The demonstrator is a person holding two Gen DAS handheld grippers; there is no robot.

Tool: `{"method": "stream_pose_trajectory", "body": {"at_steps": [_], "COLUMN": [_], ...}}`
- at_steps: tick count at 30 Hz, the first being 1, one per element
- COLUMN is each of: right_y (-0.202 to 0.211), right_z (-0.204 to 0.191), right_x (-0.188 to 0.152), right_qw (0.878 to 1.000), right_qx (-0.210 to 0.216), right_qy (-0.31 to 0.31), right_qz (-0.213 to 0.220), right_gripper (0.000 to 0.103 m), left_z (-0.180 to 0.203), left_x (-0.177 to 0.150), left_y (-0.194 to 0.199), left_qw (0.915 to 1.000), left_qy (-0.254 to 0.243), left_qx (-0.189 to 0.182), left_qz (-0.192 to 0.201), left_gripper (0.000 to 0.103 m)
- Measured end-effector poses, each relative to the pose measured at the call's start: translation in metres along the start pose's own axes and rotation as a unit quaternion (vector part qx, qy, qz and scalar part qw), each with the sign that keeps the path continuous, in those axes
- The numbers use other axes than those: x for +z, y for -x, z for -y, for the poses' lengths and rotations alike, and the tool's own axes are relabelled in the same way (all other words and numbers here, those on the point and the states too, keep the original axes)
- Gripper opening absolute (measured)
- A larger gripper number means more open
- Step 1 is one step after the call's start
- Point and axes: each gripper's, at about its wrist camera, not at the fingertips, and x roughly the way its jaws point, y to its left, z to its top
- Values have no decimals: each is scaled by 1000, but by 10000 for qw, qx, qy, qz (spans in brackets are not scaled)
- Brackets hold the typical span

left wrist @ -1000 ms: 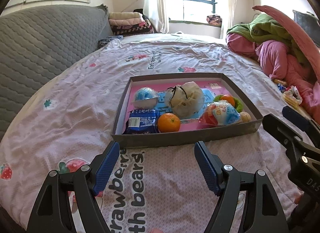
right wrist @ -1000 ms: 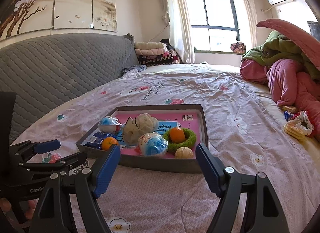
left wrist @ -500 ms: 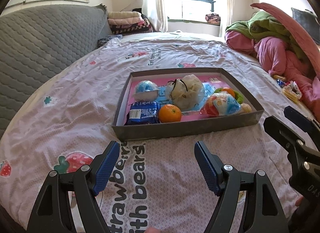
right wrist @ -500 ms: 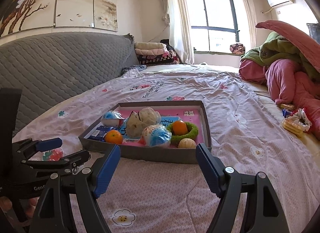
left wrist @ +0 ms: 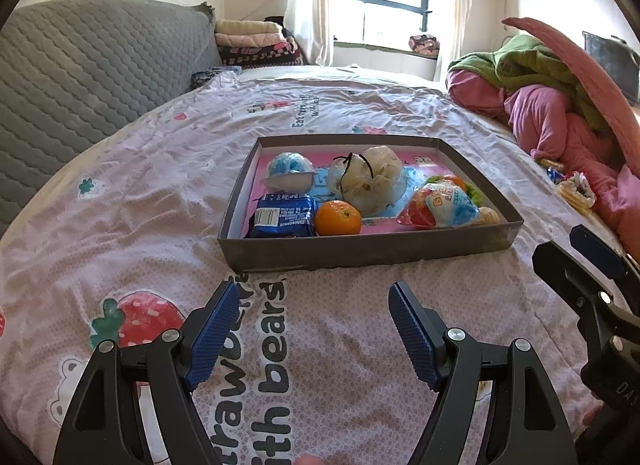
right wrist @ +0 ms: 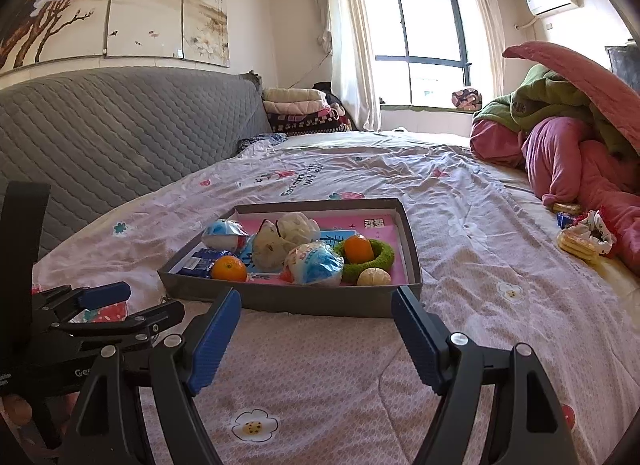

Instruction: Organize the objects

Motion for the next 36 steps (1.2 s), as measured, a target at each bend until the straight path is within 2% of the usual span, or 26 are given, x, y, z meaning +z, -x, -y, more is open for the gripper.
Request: {"method": "stream_pose_trajectory", "body": {"at_steps": [15, 36], "right_y": [-1, -8], "right_z": [-9, -8], "right_x": [-15, -22], "right_qw": [9997, 9993], "right_qx": [-193, -197], "right_qy": [107, 126], "right_qz": [-110, -276], "right_gripper": [77, 77], "left_z": [-7, -6], "left_x": [-10, -18], "left_y": [-2, -5], "left_qw": [9999, 9997], "left_qy": [69, 71], "left_qx": [-44, -123], "left_qz": [-120, -190], "left_gripper": [78, 78]}}
